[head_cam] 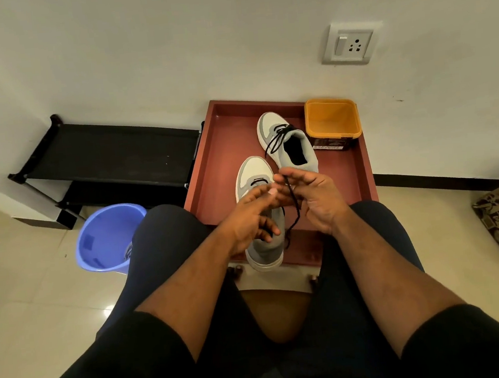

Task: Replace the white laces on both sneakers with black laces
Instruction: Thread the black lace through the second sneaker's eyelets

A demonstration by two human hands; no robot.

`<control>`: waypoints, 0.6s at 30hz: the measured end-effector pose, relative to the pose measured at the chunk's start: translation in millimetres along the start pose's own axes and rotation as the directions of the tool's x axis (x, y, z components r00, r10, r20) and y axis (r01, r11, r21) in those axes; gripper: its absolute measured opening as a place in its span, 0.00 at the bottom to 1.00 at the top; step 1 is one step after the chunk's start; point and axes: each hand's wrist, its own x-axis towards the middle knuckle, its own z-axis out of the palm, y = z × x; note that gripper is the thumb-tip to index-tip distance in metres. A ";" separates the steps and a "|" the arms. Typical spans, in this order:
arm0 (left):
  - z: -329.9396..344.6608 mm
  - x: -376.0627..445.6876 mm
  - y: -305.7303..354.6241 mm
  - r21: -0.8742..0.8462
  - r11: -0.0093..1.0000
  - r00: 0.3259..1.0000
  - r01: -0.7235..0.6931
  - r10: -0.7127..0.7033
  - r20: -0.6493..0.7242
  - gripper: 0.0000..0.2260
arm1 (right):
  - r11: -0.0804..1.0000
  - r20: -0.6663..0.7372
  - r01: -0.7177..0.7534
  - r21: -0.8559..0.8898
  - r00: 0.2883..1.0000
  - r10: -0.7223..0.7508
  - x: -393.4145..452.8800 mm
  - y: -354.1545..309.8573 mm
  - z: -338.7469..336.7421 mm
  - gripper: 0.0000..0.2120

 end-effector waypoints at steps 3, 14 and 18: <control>1.5 -4.0 -1.1 0.128 0.990 0.998 0.057 -0.061 0.027 0.14 | 0.942 -0.085 0.079 -0.327 0.990 -0.112 2.2 3.3 -1.1 0.10; -24.9 -15.5 4.5 0.232 0.962 0.947 -0.147 0.204 -0.247 0.07 | 0.502 0.206 0.283 -0.817 0.957 -0.204 4.1 11.9 -0.5 0.22; -25.4 -15.8 3.2 0.277 0.949 0.948 -0.148 0.216 -0.235 0.07 | 0.578 0.051 0.143 -0.803 0.984 -0.174 -1.7 10.3 3.0 0.09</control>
